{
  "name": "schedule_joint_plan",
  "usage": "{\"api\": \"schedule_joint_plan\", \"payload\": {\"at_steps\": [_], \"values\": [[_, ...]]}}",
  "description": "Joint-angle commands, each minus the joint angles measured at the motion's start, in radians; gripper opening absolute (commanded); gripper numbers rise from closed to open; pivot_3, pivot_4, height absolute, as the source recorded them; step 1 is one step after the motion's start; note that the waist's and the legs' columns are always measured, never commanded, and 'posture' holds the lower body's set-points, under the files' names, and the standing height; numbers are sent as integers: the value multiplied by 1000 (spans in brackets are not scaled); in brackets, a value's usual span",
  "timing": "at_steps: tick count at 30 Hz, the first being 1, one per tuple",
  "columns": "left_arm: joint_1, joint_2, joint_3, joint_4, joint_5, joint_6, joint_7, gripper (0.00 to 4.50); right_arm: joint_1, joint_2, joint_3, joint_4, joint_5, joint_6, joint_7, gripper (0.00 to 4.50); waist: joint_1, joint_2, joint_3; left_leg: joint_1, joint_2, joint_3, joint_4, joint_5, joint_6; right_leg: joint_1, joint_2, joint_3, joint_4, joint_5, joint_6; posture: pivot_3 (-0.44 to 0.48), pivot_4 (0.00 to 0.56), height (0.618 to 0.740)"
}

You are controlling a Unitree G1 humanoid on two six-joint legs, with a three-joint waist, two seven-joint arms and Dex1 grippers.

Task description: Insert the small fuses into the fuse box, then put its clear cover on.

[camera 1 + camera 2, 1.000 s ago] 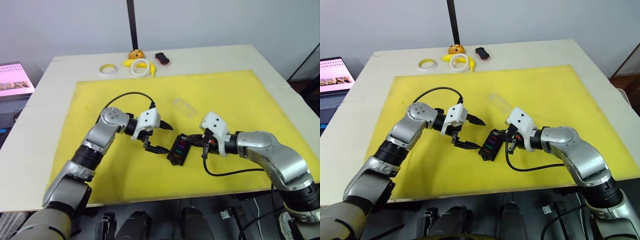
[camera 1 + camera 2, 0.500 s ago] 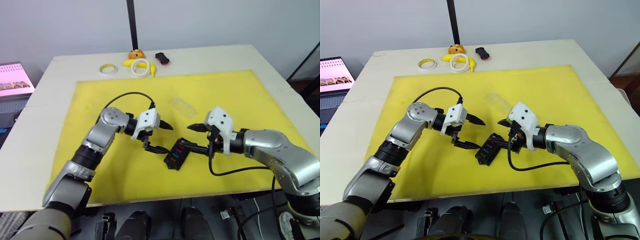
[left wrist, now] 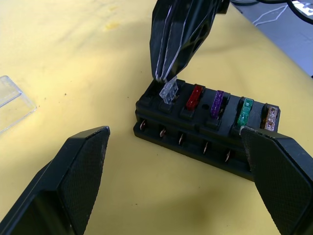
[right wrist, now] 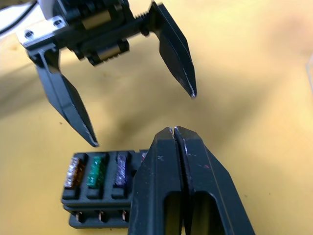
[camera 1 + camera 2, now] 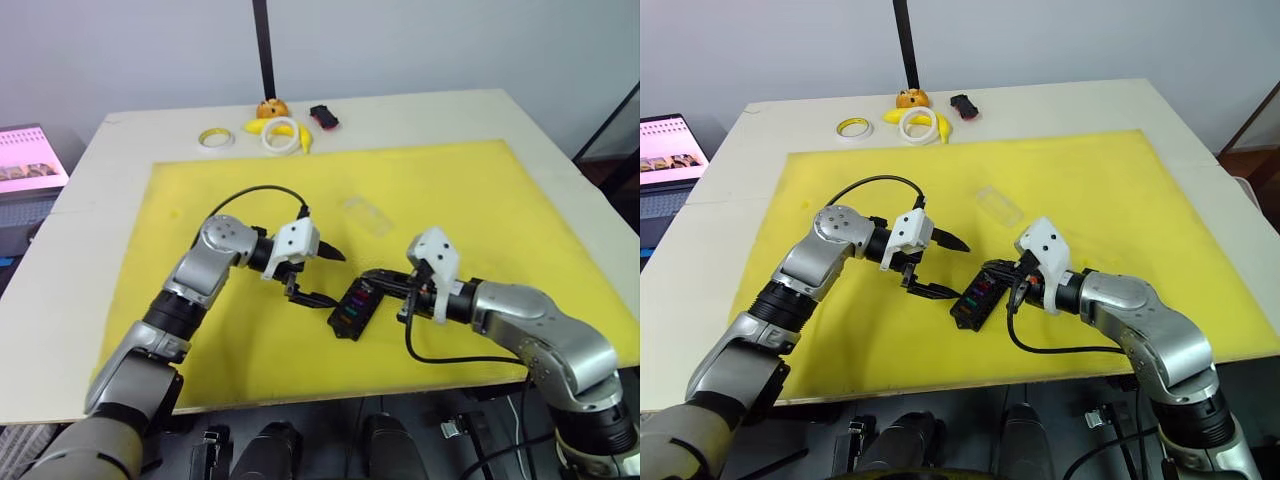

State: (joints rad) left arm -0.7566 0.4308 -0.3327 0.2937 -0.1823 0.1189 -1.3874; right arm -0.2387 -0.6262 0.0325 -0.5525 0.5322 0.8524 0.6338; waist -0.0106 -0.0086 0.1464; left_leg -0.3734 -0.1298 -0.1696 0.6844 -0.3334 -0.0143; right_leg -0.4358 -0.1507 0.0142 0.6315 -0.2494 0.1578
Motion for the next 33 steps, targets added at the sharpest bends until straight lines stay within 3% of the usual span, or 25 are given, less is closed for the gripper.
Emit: {"api": "schedule_joint_plan", "payload": {"at_steps": [1,23,29,32,33], "values": [[-18,6,11,-10,5,-19,-3,4500,6,3,7,-6,-15,-23,-9,34,0,0,0,0,0,0,0,0,0,0,0,0,0,0,0,0,150,740],[-34,-6,14,-8,13,-14,-5,4500,26,-21,31,-26,-14,31,-25,34,1,0,0,0,0,0,0,0,0,1,0,0,0,0,0,0,150,740],[-24,11,50,-42,-16,47,15,4500,-11,-36,-90,-78,74,29,-8,34,0,0,0,0,0,0,0,0,0,0,0,0,0,0,0,0,150,740],[40,61,140,-148,-97,205,69,4500,14,-100,-256,-113,170,70,19,34,0,0,0,0,0,0,0,0,0,0,0,0,0,0,0,0,150,740],[68,82,174,-187,-128,264,88,4500,31,-126,-311,-118,200,85,34,275,0,0,0,0,0,0,0,0,0,0,0,0,0,0,0,0,150,740]]}}
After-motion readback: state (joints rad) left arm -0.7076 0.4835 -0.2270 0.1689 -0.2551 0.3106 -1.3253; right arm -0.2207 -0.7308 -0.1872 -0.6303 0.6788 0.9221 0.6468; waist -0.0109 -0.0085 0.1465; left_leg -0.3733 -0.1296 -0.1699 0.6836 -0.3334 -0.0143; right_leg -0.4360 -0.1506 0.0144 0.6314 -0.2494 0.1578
